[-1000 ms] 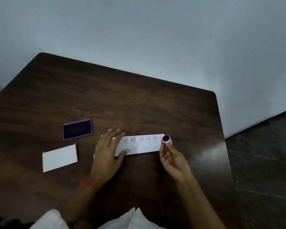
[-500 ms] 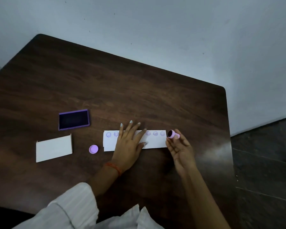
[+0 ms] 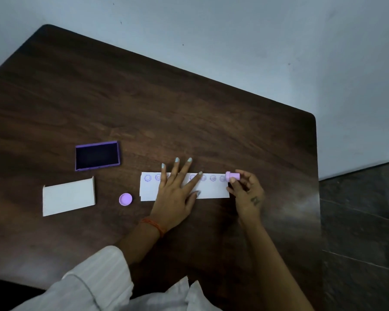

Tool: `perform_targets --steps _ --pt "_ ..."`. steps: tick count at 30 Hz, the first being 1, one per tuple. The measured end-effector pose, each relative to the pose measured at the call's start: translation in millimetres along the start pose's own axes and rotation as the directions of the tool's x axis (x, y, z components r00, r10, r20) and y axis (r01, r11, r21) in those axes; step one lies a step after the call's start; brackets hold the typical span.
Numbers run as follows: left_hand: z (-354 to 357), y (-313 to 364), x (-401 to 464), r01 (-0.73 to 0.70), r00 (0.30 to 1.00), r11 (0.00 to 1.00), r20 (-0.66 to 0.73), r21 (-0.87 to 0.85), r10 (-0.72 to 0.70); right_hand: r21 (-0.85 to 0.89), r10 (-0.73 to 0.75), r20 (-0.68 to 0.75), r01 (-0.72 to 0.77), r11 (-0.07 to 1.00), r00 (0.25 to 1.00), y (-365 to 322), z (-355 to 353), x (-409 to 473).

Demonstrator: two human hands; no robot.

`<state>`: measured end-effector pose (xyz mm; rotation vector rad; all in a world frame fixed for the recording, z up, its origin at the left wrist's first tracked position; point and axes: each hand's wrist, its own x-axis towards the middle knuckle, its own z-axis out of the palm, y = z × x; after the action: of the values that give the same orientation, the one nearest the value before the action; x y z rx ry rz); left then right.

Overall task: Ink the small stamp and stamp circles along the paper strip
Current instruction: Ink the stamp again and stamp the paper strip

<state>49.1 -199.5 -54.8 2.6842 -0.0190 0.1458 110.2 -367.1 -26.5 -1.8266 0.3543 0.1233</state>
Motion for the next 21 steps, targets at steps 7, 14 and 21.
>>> perform_targets --steps 7,14,21 --pt "1 0 1 0.007 1.000 1.000 0.016 0.016 -0.008 -0.130 -0.096 0.012 0.097 0.987 0.995 -3 2 -2" --pt "1 0 0 0.011 1.000 1.000 0.018 0.013 -0.011 -0.316 -0.311 0.057 0.313 0.896 0.949 -13 5 -10" --pt "3 -1 0 0.018 0.999 1.000 0.030 0.020 -0.019 -0.500 -0.354 0.126 0.367 0.784 0.927 -12 9 -8"
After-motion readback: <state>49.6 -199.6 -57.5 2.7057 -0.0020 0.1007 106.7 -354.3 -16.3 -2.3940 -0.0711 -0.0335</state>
